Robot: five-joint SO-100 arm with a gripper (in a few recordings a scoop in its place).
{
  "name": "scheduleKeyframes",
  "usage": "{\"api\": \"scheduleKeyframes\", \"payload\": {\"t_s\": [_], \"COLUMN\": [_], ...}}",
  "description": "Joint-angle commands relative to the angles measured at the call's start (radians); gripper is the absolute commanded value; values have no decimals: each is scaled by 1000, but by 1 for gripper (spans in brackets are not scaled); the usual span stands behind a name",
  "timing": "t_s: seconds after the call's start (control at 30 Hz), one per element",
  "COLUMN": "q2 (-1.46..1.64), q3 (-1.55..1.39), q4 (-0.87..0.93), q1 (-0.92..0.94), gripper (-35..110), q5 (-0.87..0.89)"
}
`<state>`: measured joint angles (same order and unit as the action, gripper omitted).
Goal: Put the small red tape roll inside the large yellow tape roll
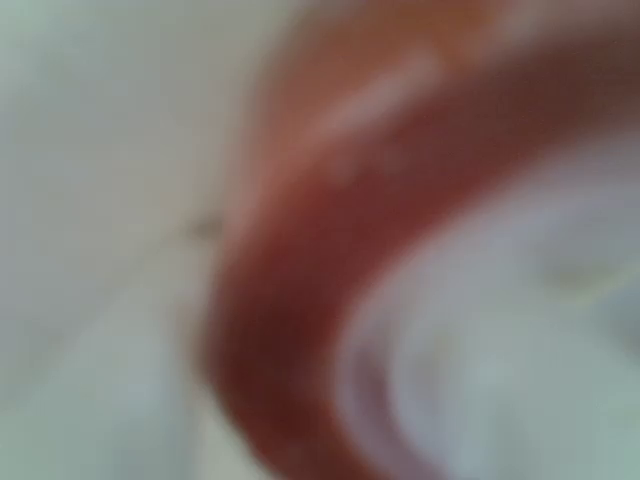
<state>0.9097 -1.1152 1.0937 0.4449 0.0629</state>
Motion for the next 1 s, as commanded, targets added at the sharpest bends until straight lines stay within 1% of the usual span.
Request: {"api": "scheduleKeyframes", "payload": {"t_s": [0.0, 0.1, 0.23, 0.33, 0.5, 0.6, 0.7, 0.87, 0.97], "q2": [55, 110, 313, 486, 692, 669, 612, 561, 488], "q3": [98, 72, -55, -98, -60, 51, 124, 126, 176], "q4": [15, 29, 29, 60, 75, 72, 41, -74, -107], "q1": [6, 2, -63, -170, -430, -552, -632, -712, -730], "gripper": [0, 0, 0, 0, 0, 0, 0, 0, 0], "q5": [23, 23, 23, 23, 25, 29, 31, 32, 32]}}
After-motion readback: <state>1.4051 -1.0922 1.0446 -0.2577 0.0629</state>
